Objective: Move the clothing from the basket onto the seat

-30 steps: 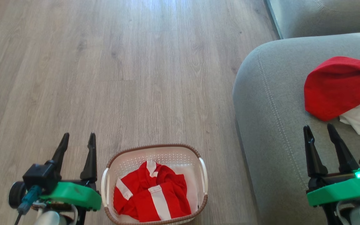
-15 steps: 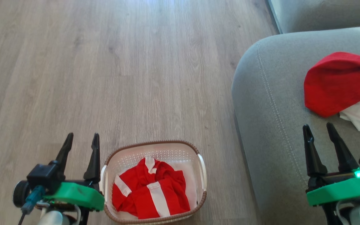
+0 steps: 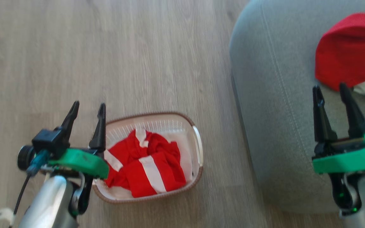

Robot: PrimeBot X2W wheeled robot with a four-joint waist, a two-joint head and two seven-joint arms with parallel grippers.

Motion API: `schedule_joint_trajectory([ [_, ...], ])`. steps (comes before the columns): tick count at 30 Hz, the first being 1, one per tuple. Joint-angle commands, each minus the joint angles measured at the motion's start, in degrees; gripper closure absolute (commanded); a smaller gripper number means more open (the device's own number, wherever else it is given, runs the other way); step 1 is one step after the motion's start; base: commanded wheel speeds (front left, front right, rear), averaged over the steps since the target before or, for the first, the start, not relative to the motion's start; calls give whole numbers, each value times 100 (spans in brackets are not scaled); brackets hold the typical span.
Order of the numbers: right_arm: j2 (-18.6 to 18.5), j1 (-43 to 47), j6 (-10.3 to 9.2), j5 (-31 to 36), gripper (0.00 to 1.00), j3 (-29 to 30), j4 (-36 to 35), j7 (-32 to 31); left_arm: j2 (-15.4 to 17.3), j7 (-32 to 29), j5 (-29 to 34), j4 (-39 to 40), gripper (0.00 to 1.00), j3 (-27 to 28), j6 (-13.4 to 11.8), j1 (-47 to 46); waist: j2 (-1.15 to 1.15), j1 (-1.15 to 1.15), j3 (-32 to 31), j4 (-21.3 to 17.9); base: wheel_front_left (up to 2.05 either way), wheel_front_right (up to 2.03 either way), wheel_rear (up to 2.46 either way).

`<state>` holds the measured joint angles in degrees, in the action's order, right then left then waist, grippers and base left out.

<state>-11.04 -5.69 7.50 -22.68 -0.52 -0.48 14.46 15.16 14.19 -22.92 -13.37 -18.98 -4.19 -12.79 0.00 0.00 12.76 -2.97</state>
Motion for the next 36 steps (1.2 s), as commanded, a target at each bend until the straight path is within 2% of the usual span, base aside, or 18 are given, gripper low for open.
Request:
schedule_joint_trajectory([
  [1,-131,-267,-1,3,0,-139,-249,53,54,21,62,40,0,142,49,-346,0,0,454,-167,0,0,0],
  [9,-59,-788,-1,6,0,-121,-468,53,-59,-173,-25,-1023,0,-35,384,-1116,0,0,1256,-417,0,0,0],
  [22,257,-1308,-1,64,0,-83,-1004,53,-367,-742,-242,-3375,0,-386,968,-2235,0,0,2267,-745,0,0,0],
  [30,396,-1557,-1,145,0,-137,-1461,53,-495,-1299,-464,-4779,0,-666,1149,-3000,0,0,2926,-1008,0,0,0],
  [36,474,-1735,-1,159,0,-190,-1645,53,-454,-1677,-656,-5395,0,-740,1165,-3427,0,0,3337,-1188,0,0,0],
])
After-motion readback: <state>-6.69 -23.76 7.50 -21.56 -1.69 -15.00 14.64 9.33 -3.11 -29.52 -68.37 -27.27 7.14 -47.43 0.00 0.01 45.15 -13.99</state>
